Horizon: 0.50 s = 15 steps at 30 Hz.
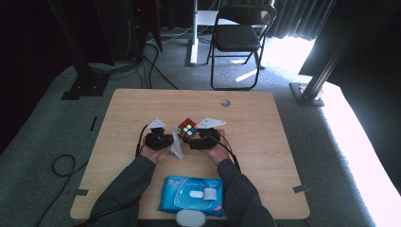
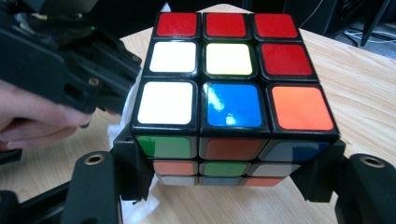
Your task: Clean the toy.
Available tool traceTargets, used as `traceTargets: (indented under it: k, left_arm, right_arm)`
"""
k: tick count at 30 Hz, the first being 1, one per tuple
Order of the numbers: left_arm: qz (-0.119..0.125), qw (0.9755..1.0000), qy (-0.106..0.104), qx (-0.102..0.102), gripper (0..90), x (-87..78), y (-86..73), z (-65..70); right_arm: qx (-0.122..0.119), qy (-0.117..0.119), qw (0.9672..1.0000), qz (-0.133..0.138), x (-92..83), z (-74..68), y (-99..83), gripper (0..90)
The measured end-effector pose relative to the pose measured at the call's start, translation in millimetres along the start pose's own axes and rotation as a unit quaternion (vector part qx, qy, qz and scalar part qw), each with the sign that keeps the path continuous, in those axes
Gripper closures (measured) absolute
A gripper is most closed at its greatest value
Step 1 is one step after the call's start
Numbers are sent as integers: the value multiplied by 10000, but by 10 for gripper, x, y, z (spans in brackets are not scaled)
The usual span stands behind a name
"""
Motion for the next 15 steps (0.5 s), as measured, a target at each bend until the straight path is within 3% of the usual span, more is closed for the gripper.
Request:
traceTargets:
  k: [6, 10, 15]
  left_arm:
    - [-158, 9995, 54, 267, 872, 58, 5, 92]
    - [-225, 9992, 79, 330, 871, 97, 1, 111]
    - [-244, 9989, -60, 400, 871, 132, 5, 175]
  right_arm:
    - [76, 104, 9999, 68, 8, -7, 17, 339]
    - [44, 160, 9998, 73, 19, -34, 34, 339]
    - [39, 197, 9997, 115, 27, -54, 58, 339]
Point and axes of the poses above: each handheld gripper's, and its own axes: x roughly forward along the jaws, y roughly out of its top, z roughly to its right, the point moved 4 cm from there along x, roughly forward along the jaws, and after that the axes turned 5 degrees about -z, right-handed, at the moved point
